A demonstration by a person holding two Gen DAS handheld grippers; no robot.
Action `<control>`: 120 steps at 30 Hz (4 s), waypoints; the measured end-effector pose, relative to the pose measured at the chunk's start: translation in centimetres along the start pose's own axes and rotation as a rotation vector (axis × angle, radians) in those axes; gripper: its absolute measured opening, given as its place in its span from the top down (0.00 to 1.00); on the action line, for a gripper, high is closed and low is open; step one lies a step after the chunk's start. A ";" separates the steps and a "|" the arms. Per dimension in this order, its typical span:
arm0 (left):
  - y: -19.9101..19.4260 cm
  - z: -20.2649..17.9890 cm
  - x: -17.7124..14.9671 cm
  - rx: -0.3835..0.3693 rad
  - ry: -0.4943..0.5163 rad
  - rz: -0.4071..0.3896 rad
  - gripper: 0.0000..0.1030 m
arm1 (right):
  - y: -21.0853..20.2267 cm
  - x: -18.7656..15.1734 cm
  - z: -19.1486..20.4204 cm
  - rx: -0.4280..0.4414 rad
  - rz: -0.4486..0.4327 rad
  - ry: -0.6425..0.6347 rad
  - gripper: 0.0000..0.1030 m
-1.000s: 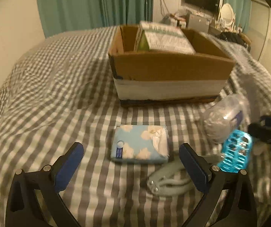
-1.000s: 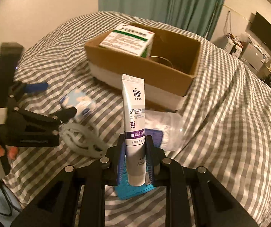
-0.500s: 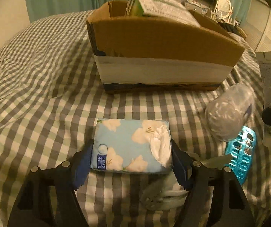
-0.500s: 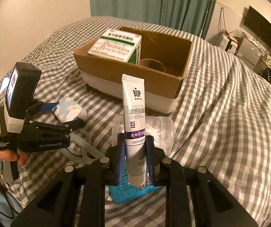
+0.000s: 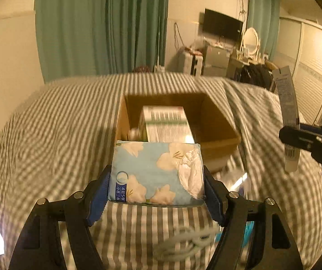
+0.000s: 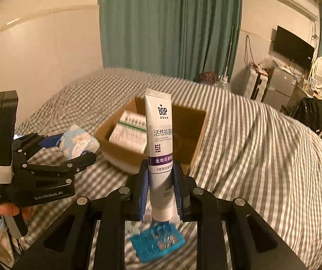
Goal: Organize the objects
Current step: 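Drop the tissue pack and tube into the box, opening both tools, then grasp the grey plastic hanger with the left tool, then grasp the blue blister pack with right tool while left tool holds the hanger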
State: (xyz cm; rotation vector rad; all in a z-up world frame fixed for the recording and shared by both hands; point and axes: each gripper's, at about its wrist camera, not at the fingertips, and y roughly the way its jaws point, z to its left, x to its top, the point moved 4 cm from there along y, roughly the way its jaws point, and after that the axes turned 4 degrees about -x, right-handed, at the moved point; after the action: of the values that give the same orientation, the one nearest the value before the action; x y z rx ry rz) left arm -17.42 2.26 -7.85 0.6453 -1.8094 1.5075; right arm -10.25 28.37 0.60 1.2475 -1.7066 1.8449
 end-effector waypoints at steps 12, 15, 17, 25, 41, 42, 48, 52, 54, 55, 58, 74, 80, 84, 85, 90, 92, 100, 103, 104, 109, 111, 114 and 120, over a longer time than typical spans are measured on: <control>4.2 0.2 9.5 0.019 0.011 -0.133 0.27 | 7.0 6.3 -3.2 0.038 0.009 0.075 0.81; 6.2 0.7 11.1 0.024 0.008 -0.132 0.27 | 9.4 7.3 -3.9 0.046 0.025 0.086 0.81; 7.7 1.1 11.9 0.015 0.002 -0.128 0.27 | 11.4 7.8 -4.1 0.049 0.044 0.085 0.81; 13.9 1.9 13.5 0.030 0.006 -0.087 0.27 | 17.4 6.8 -5.0 0.080 0.137 0.115 0.80; 9.5 0.4 13.2 0.082 0.024 -0.112 0.04 | 10.7 8.3 -6.7 0.000 0.004 0.142 0.37; 8.6 0.2 13.3 0.082 0.025 -0.123 0.03 | 9.7 8.5 -6.5 -0.005 -0.008 0.142 0.36; 2.2 -0.1 12.9 0.098 0.034 -0.183 0.00 | 2.7 8.9 -5.5 -0.049 -0.093 0.114 0.23; -1.2 -0.4 12.0 0.114 0.027 -0.205 0.00 | -1.5 8.8 -4.8 -0.073 -0.144 0.081 0.10; -2.7 -0.3 11.2 0.112 0.025 -0.209 0.00 | -3.2 8.1 -4.3 -0.092 -0.158 0.068 0.07; -3.4 -0.3 10.9 0.116 0.022 -0.213 0.00 | -3.8 8.0 -4.3 -0.102 -0.161 0.061 0.06; -4.8 -0.1 9.7 0.116 0.007 -0.212 0.00 | -4.5 7.1 -4.7 -0.112 -0.161 0.052 0.05; -1.1 -0.3 -2.4 0.180 0.042 -0.093 0.00 | 2.6 -6.1 -1.5 -0.035 0.080 0.015 0.02; 3.3 -1.3 -7.5 0.128 0.055 0.046 0.00 | 6.2 -9.8 -1.7 -0.049 0.183 0.048 0.02; 5.4 -2.0 -10.2 0.101 0.070 0.128 0.00 | 7.4 -11.7 -2.2 -0.057 0.263 0.077 0.02; 5.8 -2.1 -10.6 0.099 0.078 0.146 0.00 | 7.6 -12.0 -2.2 -0.056 0.279 0.076 0.02; 6.8 -3.1 -11.9 0.003 0.098 0.207 0.00 | 7.7 -12.6 -2.2 -0.072 0.284 0.066 0.02; 7.4 -3.7 -12.4 -0.046 0.108 0.232 0.00 | 7.7 -12.8 -2.2 -0.075 0.283 0.066 0.02; 10.8 -6.5 -12.8 -0.099 0.199 0.311 0.00 | 7.9 -12.5 -1.9 -0.094 0.296 0.053 0.02; 11.7 -6.8 -13.2 -0.095 0.206 0.334 0.00 | 7.9 -12.5 -2.0 -0.092 0.294 0.055 0.02; 11.5 -6.8 -13.2 -0.100 0.203 0.328 0.04 | 7.8 -12.5 -2.0 -0.091 0.293 0.055 0.02; 9.9 -6.3 -13.1 -0.116 0.173 0.322 0.19 | 7.8 -12.5 -1.9 -0.096 0.296 0.048 0.02; 9.2 -5.7 -12.8 -0.109 0.149 0.314 0.28 | 7.8 -12.5 -1.7 -0.094 0.299 0.039 0.02; 8.0 -4.1 -12.0 -0.118 0.064 0.289 0.28 | 8.4 -12.9 -1.0 -0.091 0.340 -0.007 0.02; 6.4 -0.6 -10.9 -0.078 -0.067 0.247 0.28 | 11.7 -14.5 1.7 -0.085 0.492 -0.142 0.02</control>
State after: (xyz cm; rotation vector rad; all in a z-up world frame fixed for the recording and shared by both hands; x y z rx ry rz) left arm -15.09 3.62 -20.18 0.4516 -2.0488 1.5794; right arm -10.20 28.66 -18.15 1.0068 -2.3075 1.9455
